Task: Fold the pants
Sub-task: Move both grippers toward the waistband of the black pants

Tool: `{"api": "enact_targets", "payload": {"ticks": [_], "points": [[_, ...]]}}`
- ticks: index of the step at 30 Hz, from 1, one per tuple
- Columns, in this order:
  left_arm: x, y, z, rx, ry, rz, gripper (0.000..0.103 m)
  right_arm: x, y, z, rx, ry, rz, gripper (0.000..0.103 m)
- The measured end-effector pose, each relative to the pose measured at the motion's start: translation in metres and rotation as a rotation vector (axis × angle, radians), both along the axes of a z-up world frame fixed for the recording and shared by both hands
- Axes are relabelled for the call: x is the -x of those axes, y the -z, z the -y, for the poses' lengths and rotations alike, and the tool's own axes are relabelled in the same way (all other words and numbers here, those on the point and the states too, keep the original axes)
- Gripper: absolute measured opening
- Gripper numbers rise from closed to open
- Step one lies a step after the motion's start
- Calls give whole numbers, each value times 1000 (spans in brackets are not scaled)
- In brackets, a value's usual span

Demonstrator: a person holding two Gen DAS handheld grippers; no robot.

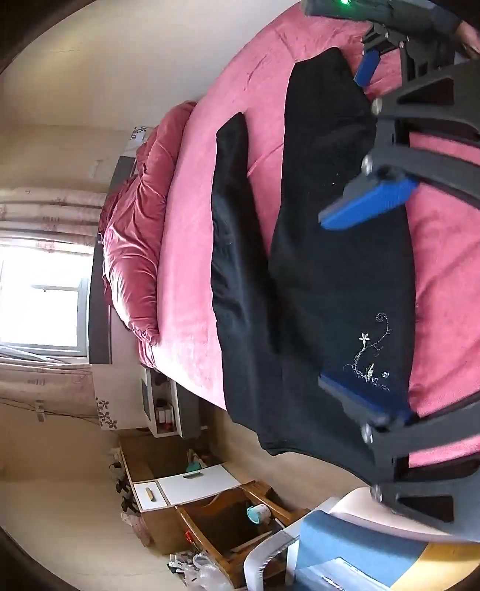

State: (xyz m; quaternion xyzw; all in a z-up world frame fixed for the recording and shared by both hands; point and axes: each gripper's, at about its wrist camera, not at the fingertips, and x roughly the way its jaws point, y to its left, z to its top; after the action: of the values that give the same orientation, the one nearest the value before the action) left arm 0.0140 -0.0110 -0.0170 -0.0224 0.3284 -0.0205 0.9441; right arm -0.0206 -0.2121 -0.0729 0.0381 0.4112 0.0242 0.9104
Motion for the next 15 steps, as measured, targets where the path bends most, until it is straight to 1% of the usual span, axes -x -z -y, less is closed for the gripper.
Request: {"api": "enact_targets", "payload": {"ticks": [3, 4, 7, 12, 15], "points": [[1, 1, 1, -6, -20, -3, 85, 3, -3, -2, -18, -1, 17, 103], [2, 2, -6, 1, -26, -9, 85, 3, -4, -3, -14, -3, 21, 103], [3, 4, -8, -9, -45, -18, 85, 3, -3, -4, -22, -5, 21, 103], [5, 5, -12, 1, -54, -30, 85, 3, 0, -5, -21, -13, 9, 103], [8, 5, -12, -23, -68, -22, 85, 4, 0, -5, -18, -13, 9, 103]]}}
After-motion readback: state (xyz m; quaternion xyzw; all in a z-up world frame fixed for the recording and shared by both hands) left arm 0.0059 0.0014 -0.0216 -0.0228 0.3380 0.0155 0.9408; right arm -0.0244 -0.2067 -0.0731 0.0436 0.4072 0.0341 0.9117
